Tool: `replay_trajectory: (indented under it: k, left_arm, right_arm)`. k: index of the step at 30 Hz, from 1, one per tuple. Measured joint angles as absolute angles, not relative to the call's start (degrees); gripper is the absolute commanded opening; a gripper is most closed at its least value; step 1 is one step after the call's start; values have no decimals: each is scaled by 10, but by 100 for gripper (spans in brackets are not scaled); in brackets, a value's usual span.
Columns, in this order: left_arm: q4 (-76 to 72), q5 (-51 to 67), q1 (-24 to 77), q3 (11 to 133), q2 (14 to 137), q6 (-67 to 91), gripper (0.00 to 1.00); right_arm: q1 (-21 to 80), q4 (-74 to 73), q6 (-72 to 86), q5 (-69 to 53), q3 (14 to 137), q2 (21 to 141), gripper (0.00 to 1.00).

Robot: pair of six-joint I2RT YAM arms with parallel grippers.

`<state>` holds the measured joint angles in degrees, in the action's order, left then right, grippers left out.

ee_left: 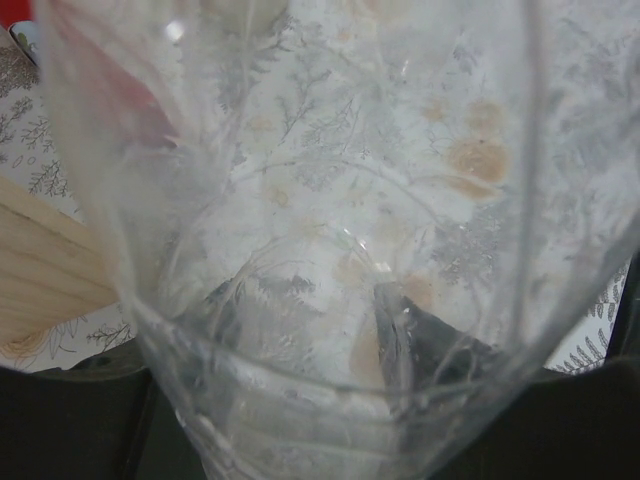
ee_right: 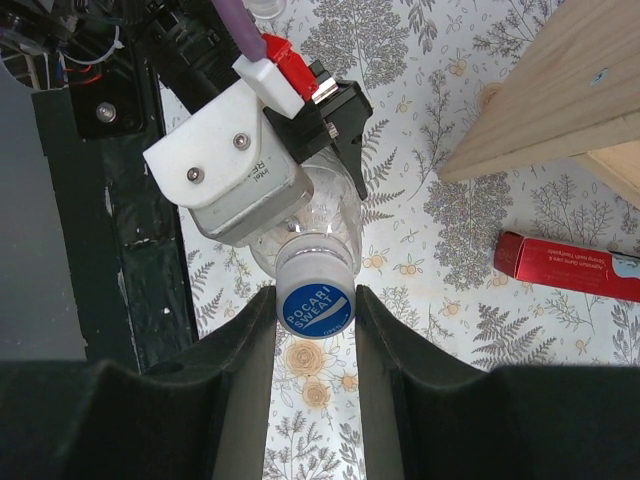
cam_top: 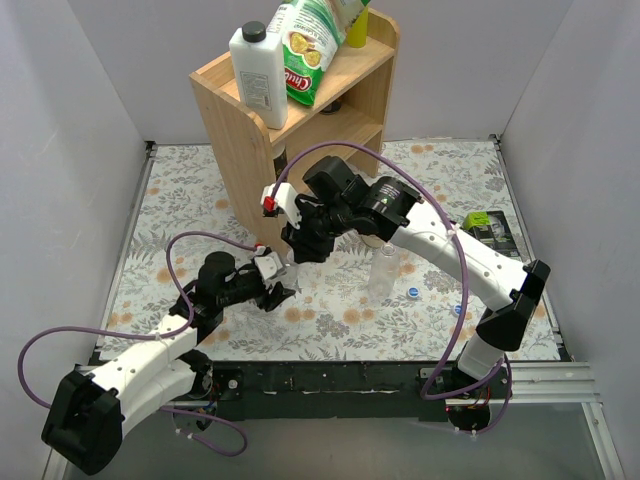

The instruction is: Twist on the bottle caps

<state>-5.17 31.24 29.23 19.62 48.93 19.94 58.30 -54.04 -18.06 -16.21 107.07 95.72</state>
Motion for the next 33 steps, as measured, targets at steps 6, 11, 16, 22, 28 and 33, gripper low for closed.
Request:
replay_trajectory:
  k: [6, 11, 16, 22, 28, 33]
  left_arm:
    - [-61, 319, 292, 189, 487, 204, 0]
    - [-63, 323, 292, 183, 486, 204, 0]
    - [-64, 331, 292, 183, 486, 206, 0]
    - [-65, 337, 292, 183, 486, 208, 0]
    - [-91, 343, 292, 183, 485, 214, 0]
    - [-95, 351, 292, 183, 485, 220, 0]
  right_arm:
    - [586, -542, -182, -162, 1071, 958, 25]
    - [586, -546, -183, -164, 1071, 961, 29]
    - [588, -556, -187, -164, 1082, 965, 38]
    - [589, -568, -194, -164, 1094, 970, 46]
    - [596, -574, -196, -170, 1094, 980, 55]
    - [600, -580, -197, -171, 1094, 989, 58]
